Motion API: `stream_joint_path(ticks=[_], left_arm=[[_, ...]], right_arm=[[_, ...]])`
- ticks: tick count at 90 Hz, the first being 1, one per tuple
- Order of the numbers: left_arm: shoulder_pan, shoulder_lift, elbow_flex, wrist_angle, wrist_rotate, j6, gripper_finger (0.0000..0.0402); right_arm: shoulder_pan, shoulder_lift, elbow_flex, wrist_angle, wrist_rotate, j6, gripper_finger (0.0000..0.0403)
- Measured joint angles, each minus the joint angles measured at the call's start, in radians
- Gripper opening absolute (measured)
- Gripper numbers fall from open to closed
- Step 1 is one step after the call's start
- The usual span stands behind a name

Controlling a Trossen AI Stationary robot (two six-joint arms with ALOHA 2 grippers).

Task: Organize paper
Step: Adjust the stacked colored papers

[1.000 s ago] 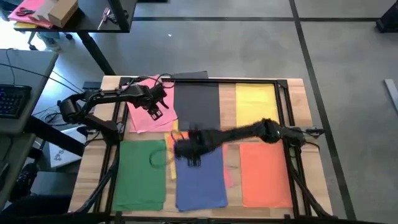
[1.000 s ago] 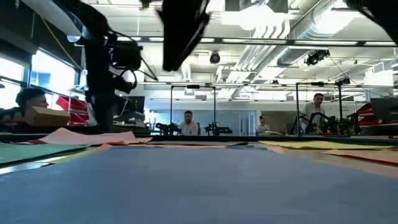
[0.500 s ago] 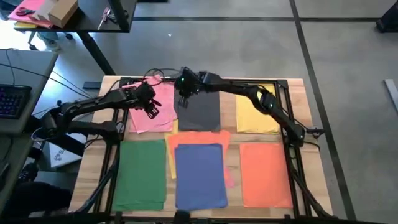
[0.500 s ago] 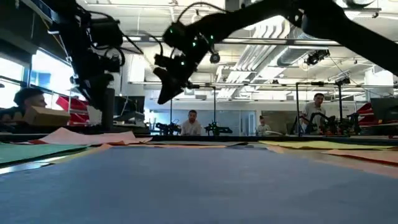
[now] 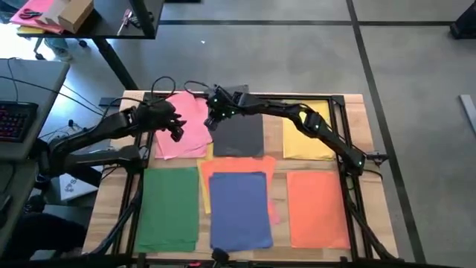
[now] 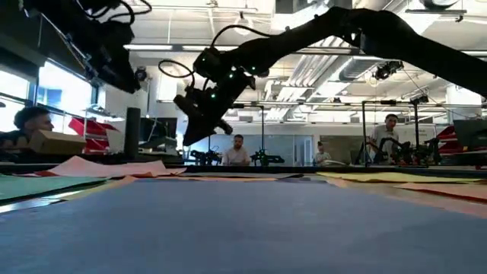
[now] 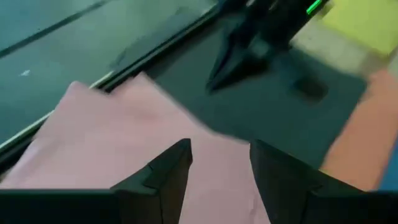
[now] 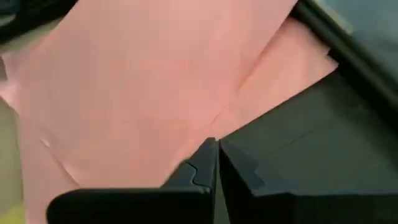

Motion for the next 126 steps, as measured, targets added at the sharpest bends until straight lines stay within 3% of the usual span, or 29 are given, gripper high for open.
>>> stream_joint_path(ticks=[12,24,52,76,104,114,126], left_arm=[[-0.038,-0.018,0.0,0.099,0.0,-0.011,0.0156],[-0.068,-0.017,0.0,0.178,-0.004,-0.009,0.0156],[-0.116,-0.007,0.0,0.259,-0.008,0.06,0.0156],[-0.131,-0.007,0.0,0.26,-0.009,0.08,0.0156],[-0.13,-0.008,0.0,0.243,-0.024,0.09,0.0156],[-0.129,-0.011,0.0,0.227,-0.027,0.09,0.0156],[-0.129,-0.01,0.0,0.224,-0.027,0.097,0.0156]], right_arm=[[0.013,0.032,0.0,0.025,0.0,0.129,0.0],[0.039,0.043,0.004,0.031,0.067,0.135,0.0],[0.053,0.091,0.011,-0.02,0.098,-0.175,0.0],[0.072,0.138,0.116,-0.168,0.154,-0.287,0.0],[0.073,0.116,0.114,-0.216,0.153,-0.221,0.0],[0.062,0.075,0.112,-0.265,0.082,-0.182,0.0],[0.049,0.027,0.116,-0.157,0.064,-0.169,0.0]])
